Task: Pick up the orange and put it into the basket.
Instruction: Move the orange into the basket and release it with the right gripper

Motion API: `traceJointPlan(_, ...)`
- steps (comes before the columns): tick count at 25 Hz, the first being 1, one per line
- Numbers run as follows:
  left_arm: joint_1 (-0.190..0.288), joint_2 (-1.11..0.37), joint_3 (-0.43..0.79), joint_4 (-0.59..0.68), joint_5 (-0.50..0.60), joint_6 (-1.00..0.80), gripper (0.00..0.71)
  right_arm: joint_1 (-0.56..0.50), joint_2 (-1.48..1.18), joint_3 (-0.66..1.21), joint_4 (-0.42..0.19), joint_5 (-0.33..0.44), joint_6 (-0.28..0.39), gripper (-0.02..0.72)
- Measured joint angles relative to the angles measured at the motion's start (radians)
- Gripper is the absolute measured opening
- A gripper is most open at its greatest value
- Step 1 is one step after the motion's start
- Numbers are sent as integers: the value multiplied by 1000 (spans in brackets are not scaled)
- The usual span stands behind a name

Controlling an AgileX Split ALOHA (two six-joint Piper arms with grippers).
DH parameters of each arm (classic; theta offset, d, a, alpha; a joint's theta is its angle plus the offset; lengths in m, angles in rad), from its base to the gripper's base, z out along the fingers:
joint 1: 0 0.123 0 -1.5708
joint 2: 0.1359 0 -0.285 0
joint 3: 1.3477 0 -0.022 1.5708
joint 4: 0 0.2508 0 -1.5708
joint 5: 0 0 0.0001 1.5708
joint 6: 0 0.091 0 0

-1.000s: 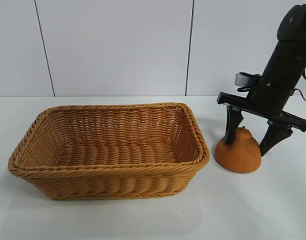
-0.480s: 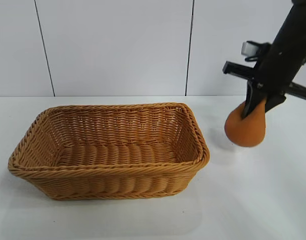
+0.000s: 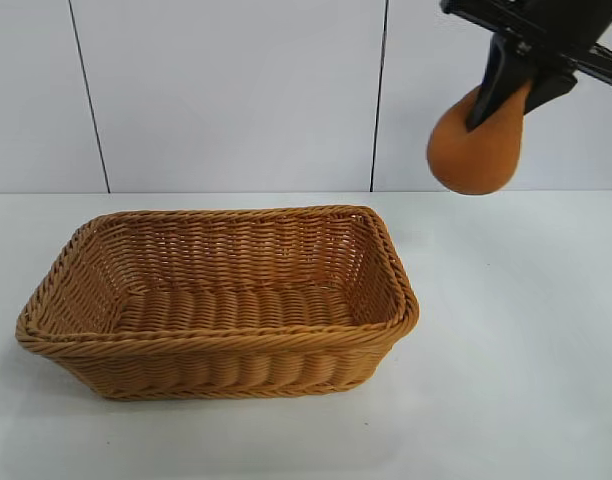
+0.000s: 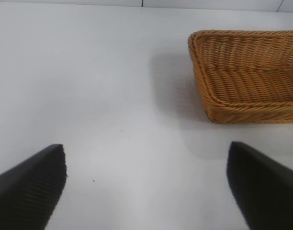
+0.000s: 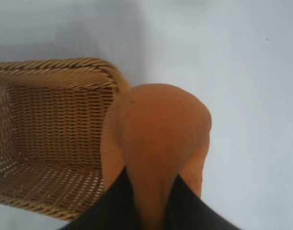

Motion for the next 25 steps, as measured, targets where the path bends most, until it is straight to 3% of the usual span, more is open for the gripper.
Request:
traceJointPlan(6,0,0,0,0,0,0,645,204,2,-18,3,-47,15,40)
traceJointPlan(12,0,0,0,0,0,0,645,351,74,-18,10,-151,40,40)
traceJointPlan(21,0,0,0,0,0,0,645,392,288,-18,12,-305,53,40)
traceJointPlan(25,0,0,0,0,0,0,645,392,349,-18,13,-335,53,40)
